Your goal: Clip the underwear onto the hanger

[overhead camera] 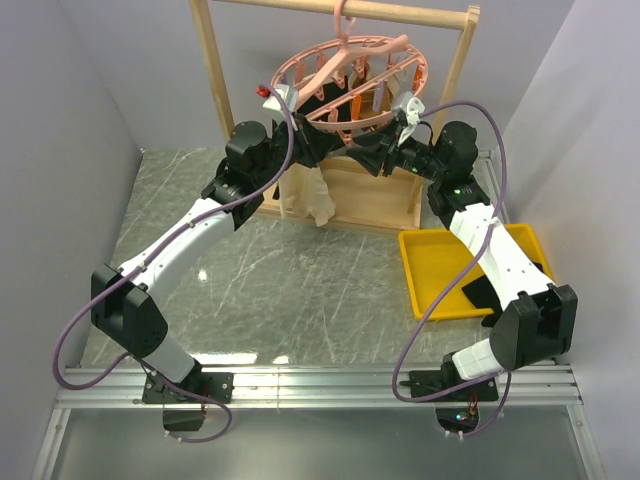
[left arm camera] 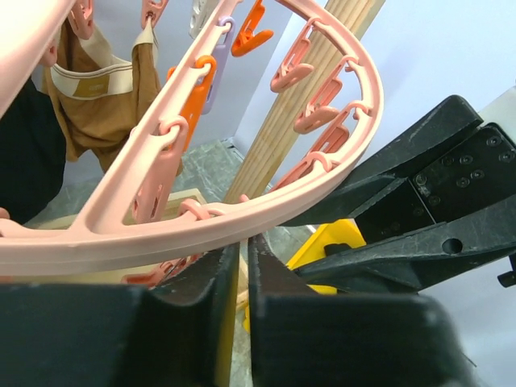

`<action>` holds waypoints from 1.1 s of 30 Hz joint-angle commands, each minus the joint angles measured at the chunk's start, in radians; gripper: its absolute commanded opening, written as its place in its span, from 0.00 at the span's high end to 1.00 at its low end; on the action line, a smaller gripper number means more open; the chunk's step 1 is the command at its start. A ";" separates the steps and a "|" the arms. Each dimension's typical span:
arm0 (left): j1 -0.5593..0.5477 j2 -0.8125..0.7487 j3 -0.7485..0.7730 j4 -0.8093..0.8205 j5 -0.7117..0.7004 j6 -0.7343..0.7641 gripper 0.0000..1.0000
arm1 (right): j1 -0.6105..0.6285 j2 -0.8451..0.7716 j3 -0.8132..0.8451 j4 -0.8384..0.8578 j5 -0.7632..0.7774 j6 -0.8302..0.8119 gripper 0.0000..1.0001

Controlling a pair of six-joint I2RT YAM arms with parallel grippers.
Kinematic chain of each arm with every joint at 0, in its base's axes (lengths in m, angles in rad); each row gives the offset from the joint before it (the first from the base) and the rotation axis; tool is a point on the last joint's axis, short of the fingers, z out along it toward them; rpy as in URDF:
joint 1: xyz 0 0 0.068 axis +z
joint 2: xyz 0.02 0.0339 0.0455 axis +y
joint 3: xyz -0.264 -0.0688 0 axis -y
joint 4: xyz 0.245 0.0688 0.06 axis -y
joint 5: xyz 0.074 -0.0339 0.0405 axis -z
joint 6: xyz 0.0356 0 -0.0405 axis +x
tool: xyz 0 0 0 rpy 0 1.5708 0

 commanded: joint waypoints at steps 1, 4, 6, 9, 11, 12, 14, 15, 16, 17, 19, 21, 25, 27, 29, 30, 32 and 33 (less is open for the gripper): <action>-0.001 0.004 0.065 0.052 -0.035 0.002 0.88 | 0.005 -0.014 0.034 0.029 0.035 -0.024 0.55; 0.000 0.001 0.062 0.057 -0.030 0.001 0.98 | 0.005 -0.004 0.034 0.038 0.093 -0.020 0.53; 0.000 -0.001 0.062 0.057 -0.026 0.002 1.00 | 0.007 0.002 0.034 0.046 0.110 -0.012 0.51; -0.001 -0.004 0.060 0.057 -0.026 0.001 1.00 | 0.007 0.008 0.029 0.069 0.124 -0.001 0.48; 0.000 -0.004 0.059 0.057 -0.018 0.001 1.00 | 0.007 0.015 0.032 0.077 0.113 0.003 0.49; 0.000 -0.004 0.059 0.058 -0.018 -0.001 1.00 | 0.005 0.019 0.036 0.077 0.110 0.005 0.49; -0.001 -0.005 0.056 0.068 -0.004 -0.007 1.00 | 0.005 0.026 0.043 0.074 0.101 0.008 0.50; 0.000 -0.007 0.051 0.072 0.000 -0.010 1.00 | 0.007 0.034 0.046 0.075 0.098 0.011 0.50; 0.000 -0.011 0.050 0.077 0.011 -0.010 1.00 | 0.007 0.037 0.048 0.075 0.093 0.013 0.50; 0.000 -0.013 0.043 0.080 0.016 -0.015 1.00 | 0.005 0.040 0.049 0.077 0.090 0.013 0.50; 0.002 -0.024 0.034 0.091 0.022 -0.019 1.00 | 0.005 0.051 0.054 0.081 0.078 0.016 0.50; 0.005 -0.033 0.022 0.104 0.043 -0.034 0.97 | 0.007 0.061 0.063 0.088 0.063 0.025 0.50; 0.008 -0.045 0.013 0.097 0.049 -0.045 0.93 | 0.012 0.074 0.068 0.121 0.046 0.046 0.50; 0.008 -0.048 0.010 0.092 0.049 -0.044 0.93 | 0.012 0.074 0.066 0.137 0.041 0.051 0.52; 0.009 -0.053 0.004 0.088 0.049 -0.044 0.93 | 0.015 0.068 0.062 0.155 0.032 0.052 0.59; 0.011 -0.056 0.000 0.091 0.048 -0.045 0.93 | 0.015 0.069 0.063 0.155 0.031 0.052 0.65; 0.017 -0.062 -0.001 0.094 0.051 -0.054 0.91 | 0.019 0.065 0.060 0.157 0.026 0.052 0.72; 0.019 -0.065 -0.001 0.089 0.051 -0.059 0.90 | 0.021 0.057 0.057 0.154 0.024 0.046 0.79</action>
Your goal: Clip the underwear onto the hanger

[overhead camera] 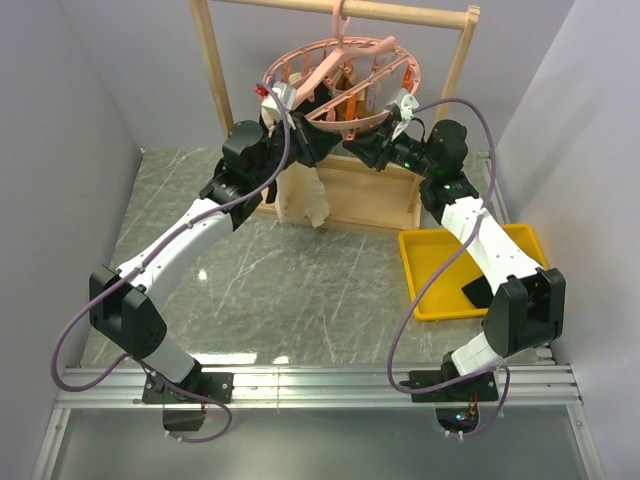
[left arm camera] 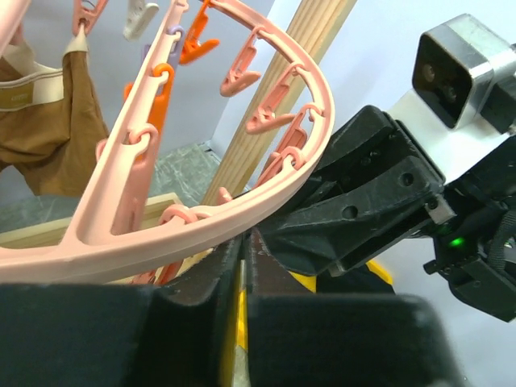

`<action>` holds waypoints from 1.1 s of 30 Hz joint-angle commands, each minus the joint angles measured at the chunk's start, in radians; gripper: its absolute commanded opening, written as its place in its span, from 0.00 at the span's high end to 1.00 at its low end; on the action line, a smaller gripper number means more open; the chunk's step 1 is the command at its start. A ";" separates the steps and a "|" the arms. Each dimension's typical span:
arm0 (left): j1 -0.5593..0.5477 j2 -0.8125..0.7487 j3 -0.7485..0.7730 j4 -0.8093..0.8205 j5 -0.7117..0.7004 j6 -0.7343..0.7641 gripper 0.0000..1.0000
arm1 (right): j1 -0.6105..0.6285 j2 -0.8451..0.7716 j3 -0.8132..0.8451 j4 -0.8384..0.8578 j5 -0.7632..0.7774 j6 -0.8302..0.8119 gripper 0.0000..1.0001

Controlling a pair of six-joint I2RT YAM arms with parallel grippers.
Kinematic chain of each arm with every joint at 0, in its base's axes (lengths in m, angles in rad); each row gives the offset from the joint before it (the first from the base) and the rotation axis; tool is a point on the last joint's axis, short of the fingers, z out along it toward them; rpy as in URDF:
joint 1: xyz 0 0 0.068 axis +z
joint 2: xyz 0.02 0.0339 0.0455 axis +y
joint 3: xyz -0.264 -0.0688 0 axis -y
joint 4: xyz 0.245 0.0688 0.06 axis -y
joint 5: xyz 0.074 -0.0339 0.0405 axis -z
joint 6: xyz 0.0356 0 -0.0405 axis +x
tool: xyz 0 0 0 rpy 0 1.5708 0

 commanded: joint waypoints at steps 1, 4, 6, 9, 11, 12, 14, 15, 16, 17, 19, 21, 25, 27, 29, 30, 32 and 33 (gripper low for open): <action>0.019 -0.062 -0.002 0.062 0.003 -0.021 0.86 | 0.017 -0.028 0.035 0.060 -0.018 -0.012 0.82; 0.020 -0.079 -0.016 0.070 0.018 -0.038 0.69 | 0.040 -0.052 0.014 0.052 -0.002 -0.046 0.97; 0.020 -0.087 -0.029 0.081 0.024 -0.045 0.63 | 0.059 -0.071 0.002 0.048 0.024 -0.066 1.00; 0.019 -0.092 -0.033 0.072 0.006 -0.041 0.56 | 0.088 -0.092 -0.020 0.026 0.064 -0.104 1.00; 0.019 -0.093 -0.037 0.062 -0.016 -0.032 0.51 | 0.100 -0.100 -0.021 0.002 0.069 -0.118 1.00; 0.019 -0.092 -0.036 0.061 -0.019 -0.029 0.50 | 0.108 -0.101 -0.023 -0.004 0.075 -0.118 1.00; 0.016 -0.092 -0.037 0.062 -0.023 -0.024 0.50 | 0.114 -0.109 -0.026 -0.020 0.083 -0.121 1.00; 0.017 -0.089 -0.037 0.068 -0.025 -0.026 0.49 | 0.122 -0.112 -0.028 -0.027 0.091 -0.124 1.00; 0.017 -0.090 -0.037 0.072 -0.026 -0.027 0.49 | 0.131 -0.114 -0.028 -0.040 0.101 -0.134 1.00; 0.017 -0.089 -0.037 0.078 -0.023 -0.033 0.49 | 0.137 -0.118 -0.028 -0.047 0.107 -0.138 1.00; 0.016 -0.087 -0.039 0.094 -0.016 -0.047 0.49 | 0.151 -0.117 -0.022 -0.069 0.123 -0.149 1.00; 0.016 -0.087 -0.037 0.104 -0.005 -0.056 0.49 | 0.158 -0.115 -0.020 -0.076 0.135 -0.155 1.00; 0.017 -0.093 -0.051 0.130 0.014 -0.072 0.50 | 0.165 -0.106 -0.017 -0.086 0.161 -0.154 1.00; 0.017 -0.101 -0.060 0.141 0.012 -0.073 0.50 | 0.165 -0.103 -0.014 -0.090 0.166 -0.154 1.00; 0.016 -0.095 -0.059 0.137 0.000 -0.069 0.51 | 0.166 -0.104 -0.014 -0.090 0.164 -0.152 1.00; 0.017 -0.093 -0.054 0.134 -0.009 -0.072 0.51 | 0.169 -0.106 -0.017 -0.089 0.166 -0.152 1.00; 0.016 -0.079 -0.039 0.128 -0.032 -0.081 0.51 | 0.174 -0.111 -0.020 -0.086 0.178 -0.155 1.00; 0.016 -0.075 -0.033 0.128 -0.040 -0.087 0.52 | 0.181 -0.112 -0.023 -0.089 0.184 -0.155 1.00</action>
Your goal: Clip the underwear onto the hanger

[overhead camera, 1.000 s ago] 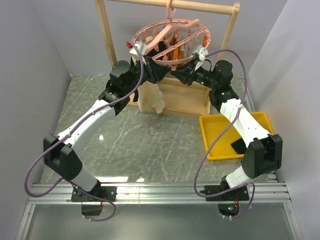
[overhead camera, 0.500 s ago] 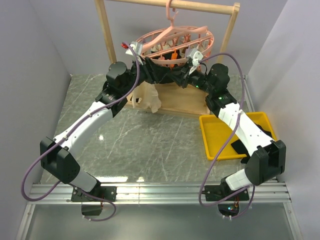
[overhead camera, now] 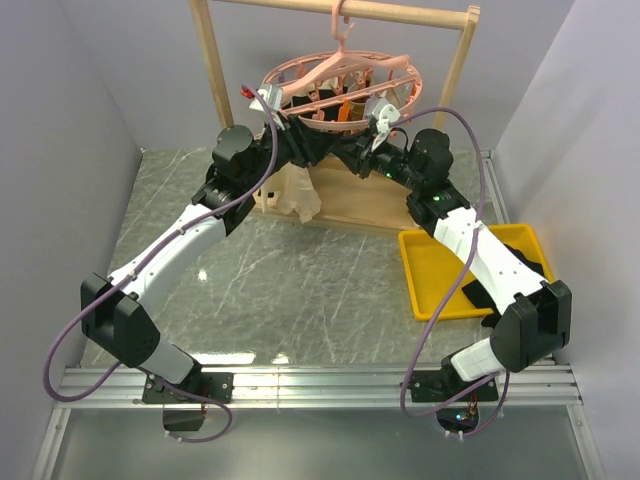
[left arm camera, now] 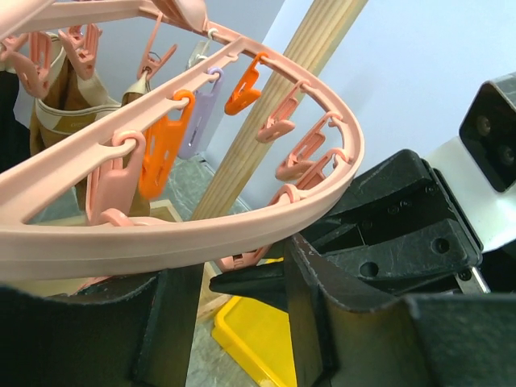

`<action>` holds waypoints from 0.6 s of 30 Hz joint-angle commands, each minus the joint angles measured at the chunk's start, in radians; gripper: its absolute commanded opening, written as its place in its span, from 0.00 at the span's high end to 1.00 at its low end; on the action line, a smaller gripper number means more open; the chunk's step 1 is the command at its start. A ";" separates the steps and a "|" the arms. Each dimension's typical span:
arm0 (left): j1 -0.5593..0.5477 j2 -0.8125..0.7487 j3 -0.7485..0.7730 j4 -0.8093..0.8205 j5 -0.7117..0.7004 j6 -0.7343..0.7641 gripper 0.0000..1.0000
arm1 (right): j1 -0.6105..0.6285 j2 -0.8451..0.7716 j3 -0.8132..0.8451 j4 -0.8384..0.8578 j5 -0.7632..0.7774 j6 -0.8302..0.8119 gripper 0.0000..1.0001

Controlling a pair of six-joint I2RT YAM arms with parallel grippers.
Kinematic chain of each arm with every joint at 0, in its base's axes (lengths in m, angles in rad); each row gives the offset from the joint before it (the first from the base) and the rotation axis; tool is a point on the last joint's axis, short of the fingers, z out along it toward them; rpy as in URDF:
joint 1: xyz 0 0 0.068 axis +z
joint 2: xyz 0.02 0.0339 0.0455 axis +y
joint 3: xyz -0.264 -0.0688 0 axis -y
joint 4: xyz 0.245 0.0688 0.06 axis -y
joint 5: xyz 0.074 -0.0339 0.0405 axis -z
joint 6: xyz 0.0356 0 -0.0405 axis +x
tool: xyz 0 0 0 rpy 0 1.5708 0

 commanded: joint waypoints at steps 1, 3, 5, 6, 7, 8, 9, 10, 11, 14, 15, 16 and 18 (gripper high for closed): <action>0.000 -0.011 0.044 0.081 -0.043 -0.037 0.54 | 0.033 -0.038 -0.002 -0.018 -0.013 -0.017 1.00; 0.000 0.006 0.055 0.080 -0.052 -0.050 0.57 | 0.041 -0.036 0.000 -0.026 0.001 -0.017 1.00; 0.002 0.017 0.061 0.087 -0.059 -0.063 0.60 | 0.045 -0.036 0.001 -0.029 0.012 -0.016 1.00; 0.000 0.019 0.061 0.094 -0.063 -0.066 0.61 | 0.047 -0.036 0.001 -0.032 0.015 -0.019 1.00; 0.002 0.020 0.063 0.095 -0.066 -0.071 0.63 | 0.050 -0.038 0.001 -0.032 0.024 -0.020 1.00; 0.000 0.020 0.063 0.095 -0.077 -0.074 0.63 | 0.053 -0.039 0.003 -0.035 0.033 -0.023 1.00; 0.002 0.022 0.064 0.097 -0.080 -0.074 0.64 | 0.056 -0.038 0.003 -0.043 0.039 -0.031 1.00; 0.002 0.025 0.066 0.095 -0.083 -0.076 0.64 | 0.067 -0.041 0.003 -0.047 0.056 -0.034 1.00; 0.002 0.025 0.069 0.095 -0.089 -0.076 0.64 | 0.071 -0.039 0.004 -0.052 0.064 -0.040 1.00; 0.002 0.028 0.075 0.089 -0.101 -0.079 0.62 | 0.087 -0.036 0.006 -0.064 0.092 -0.055 1.00; 0.000 0.028 0.078 0.091 -0.109 -0.080 0.59 | 0.088 -0.033 0.009 -0.069 0.099 -0.058 1.00; 0.002 0.029 0.079 0.088 -0.111 -0.077 0.58 | 0.093 -0.033 0.008 -0.069 0.112 -0.057 1.00; 0.002 0.031 0.084 0.086 -0.126 -0.074 0.57 | 0.098 -0.032 0.012 -0.075 0.127 -0.057 1.00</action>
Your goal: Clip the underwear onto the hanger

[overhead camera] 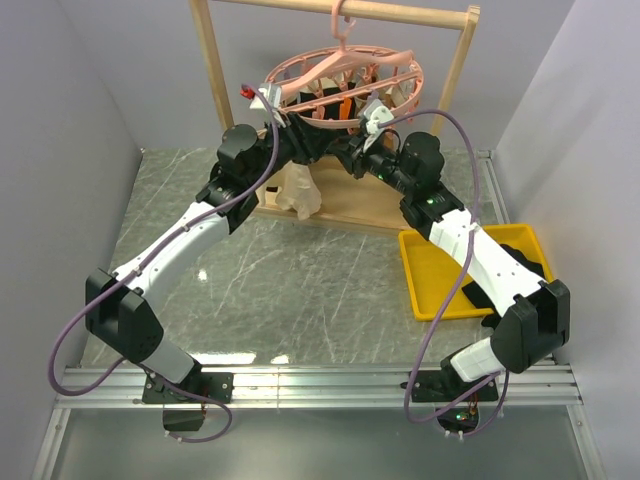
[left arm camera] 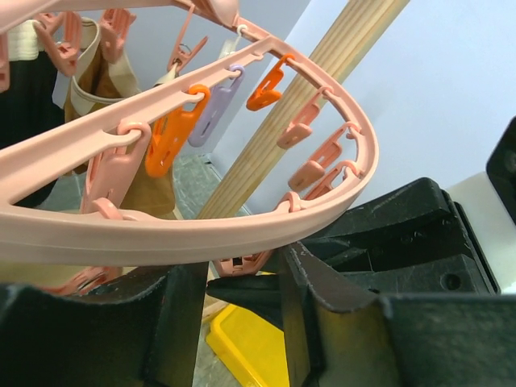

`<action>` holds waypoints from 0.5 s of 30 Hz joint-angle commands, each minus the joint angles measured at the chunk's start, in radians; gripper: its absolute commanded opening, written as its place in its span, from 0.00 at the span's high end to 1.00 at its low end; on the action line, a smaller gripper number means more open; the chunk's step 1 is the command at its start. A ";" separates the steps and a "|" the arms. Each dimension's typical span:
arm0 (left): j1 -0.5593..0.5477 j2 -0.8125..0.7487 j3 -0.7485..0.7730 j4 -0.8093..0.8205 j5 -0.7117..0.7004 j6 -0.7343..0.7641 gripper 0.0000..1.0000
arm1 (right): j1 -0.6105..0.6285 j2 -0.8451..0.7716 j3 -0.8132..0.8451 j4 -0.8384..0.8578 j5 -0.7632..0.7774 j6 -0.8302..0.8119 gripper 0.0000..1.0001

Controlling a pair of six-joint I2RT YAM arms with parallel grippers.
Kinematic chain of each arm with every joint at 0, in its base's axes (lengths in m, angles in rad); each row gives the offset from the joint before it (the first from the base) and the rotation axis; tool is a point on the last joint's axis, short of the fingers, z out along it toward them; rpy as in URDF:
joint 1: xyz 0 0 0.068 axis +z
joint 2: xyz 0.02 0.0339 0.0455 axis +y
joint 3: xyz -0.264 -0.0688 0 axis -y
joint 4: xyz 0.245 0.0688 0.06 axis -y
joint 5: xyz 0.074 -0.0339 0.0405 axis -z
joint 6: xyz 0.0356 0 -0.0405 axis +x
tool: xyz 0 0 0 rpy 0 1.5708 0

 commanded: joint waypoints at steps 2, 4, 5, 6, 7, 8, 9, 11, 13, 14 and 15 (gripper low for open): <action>0.002 0.009 0.074 0.083 -0.072 -0.020 0.56 | 0.050 -0.028 0.019 -0.044 -0.013 -0.026 1.00; 0.000 0.009 0.071 0.101 -0.079 -0.020 0.56 | 0.053 -0.027 0.027 -0.051 -0.010 -0.019 1.00; 0.000 0.009 0.069 0.102 -0.084 -0.020 0.56 | 0.055 -0.024 0.030 -0.053 -0.008 -0.016 1.00; -0.001 0.008 0.069 0.105 -0.087 -0.023 0.57 | 0.056 -0.022 0.032 -0.056 -0.007 -0.017 1.00; 0.000 0.008 0.072 0.104 -0.099 -0.023 0.57 | 0.056 -0.024 0.032 -0.059 -0.008 -0.017 1.00; 0.000 0.009 0.074 0.101 -0.104 -0.023 0.58 | 0.058 -0.022 0.030 -0.061 -0.010 -0.019 1.00; 0.000 0.011 0.077 0.102 -0.110 -0.023 0.58 | 0.063 -0.022 0.030 -0.065 -0.005 -0.025 1.00; 0.000 0.012 0.081 0.101 -0.111 -0.020 0.60 | 0.066 -0.022 0.032 -0.068 -0.010 -0.026 1.00; 0.000 0.017 0.091 0.104 -0.099 -0.013 0.74 | 0.069 -0.022 0.032 -0.070 -0.016 -0.025 1.00; 0.000 0.017 0.092 0.102 -0.095 -0.011 0.78 | 0.070 -0.022 0.032 -0.070 -0.016 -0.023 1.00; 0.002 0.015 0.091 0.105 -0.092 -0.014 0.85 | 0.069 -0.022 0.033 -0.079 -0.022 -0.022 1.00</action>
